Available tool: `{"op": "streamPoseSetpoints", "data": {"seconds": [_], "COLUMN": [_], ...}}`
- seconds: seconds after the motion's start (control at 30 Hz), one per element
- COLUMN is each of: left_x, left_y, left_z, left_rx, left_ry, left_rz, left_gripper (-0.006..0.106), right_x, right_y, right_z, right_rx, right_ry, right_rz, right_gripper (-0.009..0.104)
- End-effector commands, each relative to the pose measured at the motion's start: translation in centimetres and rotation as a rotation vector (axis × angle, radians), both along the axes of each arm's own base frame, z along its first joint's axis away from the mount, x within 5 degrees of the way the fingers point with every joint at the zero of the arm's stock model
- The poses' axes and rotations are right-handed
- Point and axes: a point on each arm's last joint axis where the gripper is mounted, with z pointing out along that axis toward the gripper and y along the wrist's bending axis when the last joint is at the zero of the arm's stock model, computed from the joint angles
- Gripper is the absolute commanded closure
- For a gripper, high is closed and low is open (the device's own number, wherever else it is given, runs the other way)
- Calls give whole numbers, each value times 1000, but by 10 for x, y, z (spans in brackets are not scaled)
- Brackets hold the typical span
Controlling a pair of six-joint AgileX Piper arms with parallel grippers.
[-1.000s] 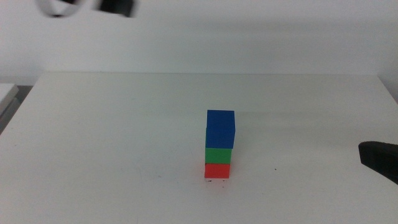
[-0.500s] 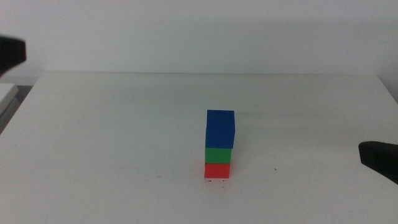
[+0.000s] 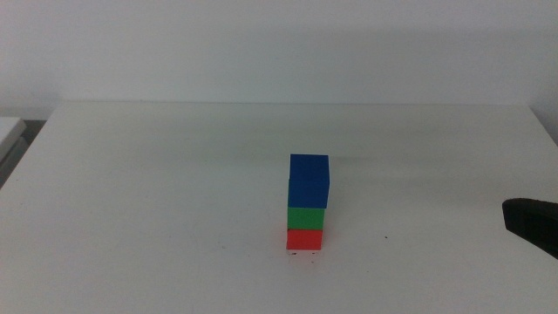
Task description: Stack red cubes first, then green, then blue cubes in a specific spot.
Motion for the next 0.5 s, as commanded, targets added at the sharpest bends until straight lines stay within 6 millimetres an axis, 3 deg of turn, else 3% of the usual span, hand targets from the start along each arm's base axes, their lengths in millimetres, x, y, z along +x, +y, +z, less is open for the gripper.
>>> {"op": "streamPoseSetpoints", "data": {"seconds": [0.0,0.1,0.33,0.47], "left_x": [-3,-4,8,17], "left_y": [1,1,0,-1], "left_z": [1,1,-20,-34], "left_rx": [-8,-6,4,-9], "left_ry": [-27,-26,-11,-71], "left_rz": [7,8,9,15], "left_gripper": [7,7,7,7], "right_x": [0,-1,0,-2], "right_y": [-1,-1,0,4], "right_z": [1,1,0,-14], "right_rx": [2,3,-4,14], "right_ry": [-18,-16,-17,24], "right_rz": [6,7,6,32], "right_gripper": [2,2,2,2]}}
